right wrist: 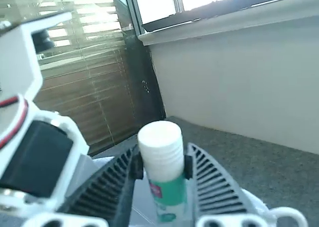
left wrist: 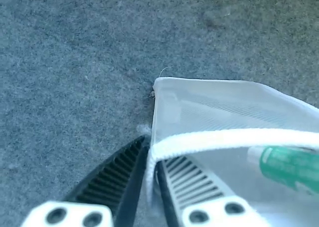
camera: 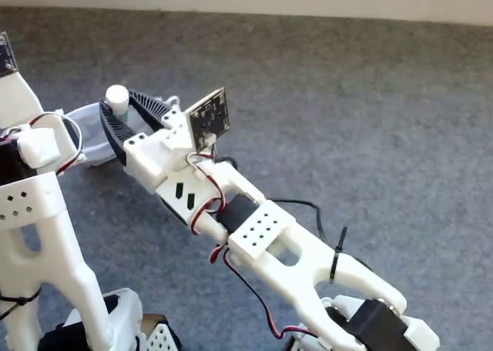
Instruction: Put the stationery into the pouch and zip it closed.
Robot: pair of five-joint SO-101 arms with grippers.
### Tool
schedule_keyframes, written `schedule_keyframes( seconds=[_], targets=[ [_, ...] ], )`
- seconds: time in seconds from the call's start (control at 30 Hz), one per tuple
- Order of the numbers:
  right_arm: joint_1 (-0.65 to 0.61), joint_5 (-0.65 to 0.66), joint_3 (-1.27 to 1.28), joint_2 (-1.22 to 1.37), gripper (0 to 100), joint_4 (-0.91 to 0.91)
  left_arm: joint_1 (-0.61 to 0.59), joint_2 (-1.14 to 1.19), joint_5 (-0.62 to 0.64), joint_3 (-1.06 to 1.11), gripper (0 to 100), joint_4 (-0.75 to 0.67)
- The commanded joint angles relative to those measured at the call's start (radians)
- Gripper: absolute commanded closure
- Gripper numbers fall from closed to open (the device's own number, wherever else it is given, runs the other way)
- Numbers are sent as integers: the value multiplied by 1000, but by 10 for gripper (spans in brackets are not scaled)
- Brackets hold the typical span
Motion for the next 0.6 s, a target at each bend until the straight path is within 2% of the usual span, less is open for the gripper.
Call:
schedule_keyframes(
  seconds=[0.0, 0.23, 0.47, 0.57],
  targets=[
    [-21, 12, 22, 4, 758, 13, 5, -7, 9, 7, 989, -11],
    [-19, 12, 27, -5, 755, 13, 5, -7, 9, 7, 989, -11],
    [-16, 17, 70, -134, 755, 18, 5, -7, 9, 7, 989, -11],
    [19, 14, 68, -177, 755, 127, 5, -7, 9, 7, 989, -11]
  ],
)
